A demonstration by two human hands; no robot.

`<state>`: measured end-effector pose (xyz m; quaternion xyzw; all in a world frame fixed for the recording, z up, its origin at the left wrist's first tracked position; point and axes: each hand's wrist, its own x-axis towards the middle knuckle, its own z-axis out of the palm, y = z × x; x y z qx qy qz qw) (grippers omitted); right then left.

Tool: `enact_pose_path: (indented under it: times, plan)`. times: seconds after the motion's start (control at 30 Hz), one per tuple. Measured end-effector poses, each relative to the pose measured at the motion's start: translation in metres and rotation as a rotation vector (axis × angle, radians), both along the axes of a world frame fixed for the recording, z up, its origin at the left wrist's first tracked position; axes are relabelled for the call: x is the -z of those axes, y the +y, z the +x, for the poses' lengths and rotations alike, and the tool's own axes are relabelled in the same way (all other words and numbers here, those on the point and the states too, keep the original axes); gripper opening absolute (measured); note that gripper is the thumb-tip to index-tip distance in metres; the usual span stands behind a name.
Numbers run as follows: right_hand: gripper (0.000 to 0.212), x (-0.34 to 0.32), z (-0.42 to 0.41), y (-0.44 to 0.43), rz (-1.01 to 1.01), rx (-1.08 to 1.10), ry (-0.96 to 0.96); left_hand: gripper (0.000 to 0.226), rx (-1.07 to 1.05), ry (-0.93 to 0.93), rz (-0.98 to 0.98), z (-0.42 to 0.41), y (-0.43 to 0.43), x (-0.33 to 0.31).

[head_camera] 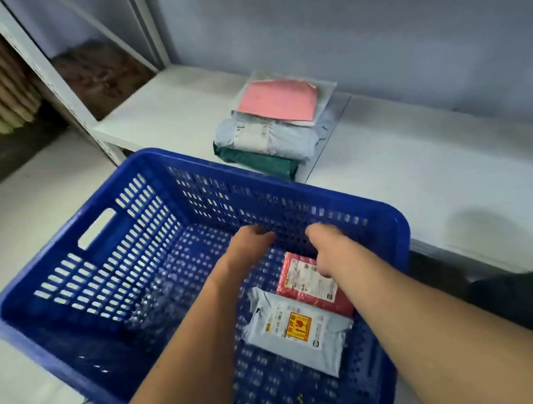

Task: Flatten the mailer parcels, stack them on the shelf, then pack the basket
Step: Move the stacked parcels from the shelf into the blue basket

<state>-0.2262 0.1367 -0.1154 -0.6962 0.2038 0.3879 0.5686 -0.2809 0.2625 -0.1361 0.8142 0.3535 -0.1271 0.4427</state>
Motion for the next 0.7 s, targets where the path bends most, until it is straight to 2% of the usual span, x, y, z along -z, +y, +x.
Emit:
enact_pose_path:
  times: [0.17, 0.23, 0.3, 0.37, 0.43, 0.57, 0.63, 0.7]
  plan:
    - [0.043, -0.067, 0.011, 0.016, 0.04, -0.071, -0.132, 0.022, -0.096, -0.182, 0.005, 0.017, 0.002, -0.076]
    - [0.045, -0.076, 0.022, 0.022, 0.066, -0.054, -0.162, 0.011, -0.121, -0.233, -0.015, 0.023, 0.004, -0.1]
    - [0.038, -0.09, 0.033, 0.024, 0.065, -0.07, -0.232, 0.027, -0.146, -0.29, -0.025, 0.031, 0.007, -0.116]
    - [0.019, -0.106, 0.045, 0.022, 0.027, -0.108, -0.32, 0.04, -0.195, -0.335, -0.031, 0.038, 0.012, -0.126]
    - [0.012, -0.113, 0.062, 0.021, -0.002, -0.133, -0.394, 0.024, -0.222, -0.381, -0.041, 0.046, 0.019, -0.13]
    - [0.035, -0.111, 0.104, 0.032, -0.089, -0.161, -0.519, 0.017, -0.289, -0.457, -0.036, 0.075, 0.039, -0.126]
    - [0.034, -0.103, 0.127, 0.039, -0.11, -0.164, -0.541, 0.035, -0.306, -0.486, -0.036, 0.094, 0.05, -0.12]
    - [0.029, -0.096, 0.147, 0.047, -0.123, -0.185, -0.565, 0.044, -0.314, -0.499, -0.025, 0.113, 0.062, -0.111]
